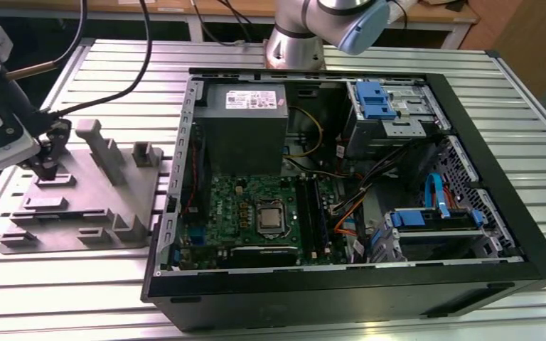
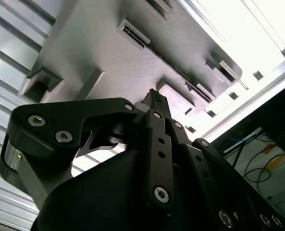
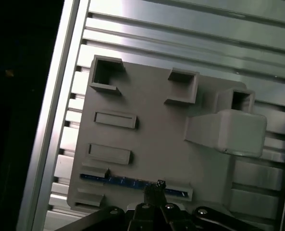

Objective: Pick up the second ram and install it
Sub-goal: 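Pick up the second ram and move it above second insertion slot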

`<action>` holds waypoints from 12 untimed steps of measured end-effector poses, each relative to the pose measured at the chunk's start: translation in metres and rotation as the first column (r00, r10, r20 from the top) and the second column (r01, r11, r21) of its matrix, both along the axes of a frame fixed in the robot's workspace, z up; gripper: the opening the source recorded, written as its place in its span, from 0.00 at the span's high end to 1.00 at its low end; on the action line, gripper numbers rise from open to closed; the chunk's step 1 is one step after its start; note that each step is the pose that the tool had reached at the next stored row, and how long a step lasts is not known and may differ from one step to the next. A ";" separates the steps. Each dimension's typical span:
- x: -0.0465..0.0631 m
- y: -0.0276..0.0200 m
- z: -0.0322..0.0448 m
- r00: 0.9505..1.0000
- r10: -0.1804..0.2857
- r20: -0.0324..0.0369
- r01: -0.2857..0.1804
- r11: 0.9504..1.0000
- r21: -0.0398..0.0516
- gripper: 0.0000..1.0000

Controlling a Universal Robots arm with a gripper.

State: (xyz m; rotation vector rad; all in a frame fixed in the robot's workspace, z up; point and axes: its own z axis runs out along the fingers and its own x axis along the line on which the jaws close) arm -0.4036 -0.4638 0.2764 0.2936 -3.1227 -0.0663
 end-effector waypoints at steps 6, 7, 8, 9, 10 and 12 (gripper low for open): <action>0.000 0.0000 -0.0030 0.994 0.109 0.000 -0.109 0.994 0.000 0.90; 0.000 0.0000 -0.0034 0.992 0.127 0.000 -0.127 0.992 0.000 0.90; 0.000 0.0000 -0.0038 0.989 0.145 0.000 -0.145 0.989 0.000 0.90; 0.000 0.0000 -0.0042 0.987 0.163 0.000 -0.163 0.987 0.000 0.90; 0.000 0.0000 -0.0046 0.983 0.182 0.000 -0.182 0.983 0.000 0.90; 0.000 0.0000 -0.0054 0.976 0.217 0.000 -0.217 0.976 0.000 0.90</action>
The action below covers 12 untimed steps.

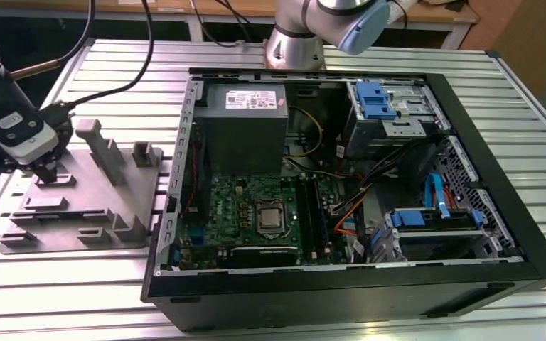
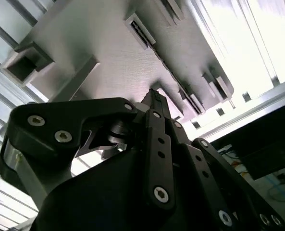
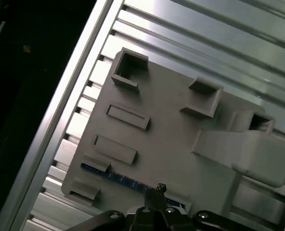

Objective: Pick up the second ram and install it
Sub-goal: 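Pick up the second ram and move it above second insertion slot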

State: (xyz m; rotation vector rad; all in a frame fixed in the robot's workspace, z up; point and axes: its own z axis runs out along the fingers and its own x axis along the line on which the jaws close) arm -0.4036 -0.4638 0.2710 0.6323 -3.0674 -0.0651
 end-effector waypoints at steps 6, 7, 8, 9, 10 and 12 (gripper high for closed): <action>0.000 0.0000 -0.0023 0.994 0.109 0.000 -0.109 0.994 0.000 0.90; 0.000 0.0000 -0.0027 0.992 0.127 0.000 -0.127 0.992 0.000 0.90; 0.000 0.0000 -0.0031 0.989 0.145 0.000 -0.145 0.989 0.000 0.90; 0.000 0.0000 -0.0034 0.987 0.162 0.000 -0.162 0.987 0.000 0.90; 0.000 0.0000 -0.0038 0.984 0.180 0.000 -0.180 0.984 0.000 0.90; 0.000 0.0000 -0.0046 0.976 0.217 0.000 -0.217 0.976 0.000 0.90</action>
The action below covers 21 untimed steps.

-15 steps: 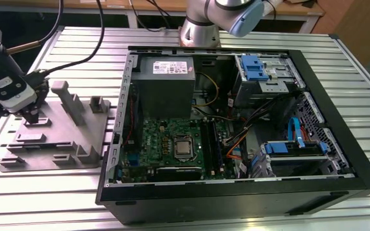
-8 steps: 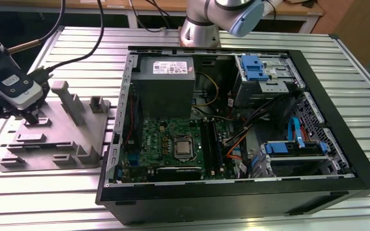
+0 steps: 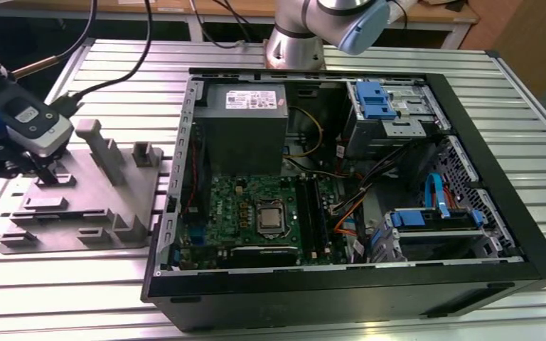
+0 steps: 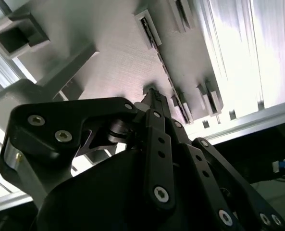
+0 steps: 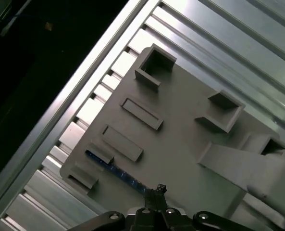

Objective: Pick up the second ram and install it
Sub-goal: 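Pick up the second ram and move it above second insertion slot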

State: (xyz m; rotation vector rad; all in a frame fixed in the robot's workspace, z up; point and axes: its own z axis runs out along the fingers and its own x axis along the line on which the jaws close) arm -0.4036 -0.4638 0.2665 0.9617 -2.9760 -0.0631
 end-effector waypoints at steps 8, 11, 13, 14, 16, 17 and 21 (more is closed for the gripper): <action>0.000 0.0000 -0.0025 0.989 0.145 0.000 -0.145 0.989 0.000 0.90; 0.000 0.0000 -0.0034 0.980 0.198 0.000 -0.198 0.980 0.000 0.90; 0.000 0.0000 -0.0040 0.972 0.233 0.000 -0.233 0.972 0.000 0.90; 0.000 0.0000 -0.0043 0.968 0.251 0.000 -0.251 0.968 0.000 0.90; 0.000 -0.0001 -0.0049 0.958 0.287 0.000 -0.287 0.958 0.000 0.90; 0.000 0.0000 -0.0051 0.953 0.304 0.000 -0.304 0.953 0.000 0.90; 0.000 0.0000 -0.0062 0.928 0.373 0.000 -0.373 0.928 0.000 0.90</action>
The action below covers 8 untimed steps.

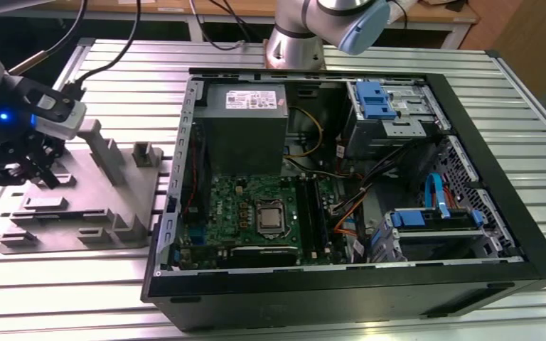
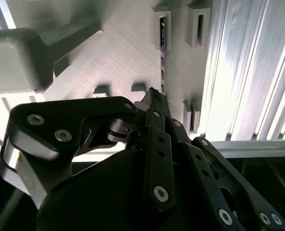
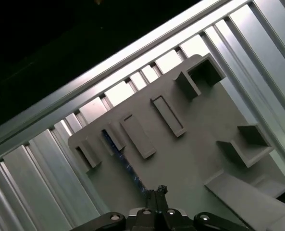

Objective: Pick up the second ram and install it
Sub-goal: 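Pick up the second ram and move it above second insertion slot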

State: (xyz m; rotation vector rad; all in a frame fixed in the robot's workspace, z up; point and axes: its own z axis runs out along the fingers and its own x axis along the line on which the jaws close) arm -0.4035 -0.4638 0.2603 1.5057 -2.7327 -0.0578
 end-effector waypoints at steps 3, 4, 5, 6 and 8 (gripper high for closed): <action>0.000 0.0000 -0.0008 0.999 0.054 0.000 -0.054 0.999 0.000 0.90; 0.000 0.0000 -0.0011 0.997 0.072 0.000 -0.072 0.997 0.000 0.90; 0.000 0.0000 -0.0013 0.996 0.091 0.000 -0.091 0.996 0.000 0.90; 0.000 0.0000 -0.0016 0.994 0.109 0.000 -0.109 0.994 0.000 0.90; 0.000 0.0000 -0.0022 0.990 0.144 0.000 -0.144 0.990 0.000 0.90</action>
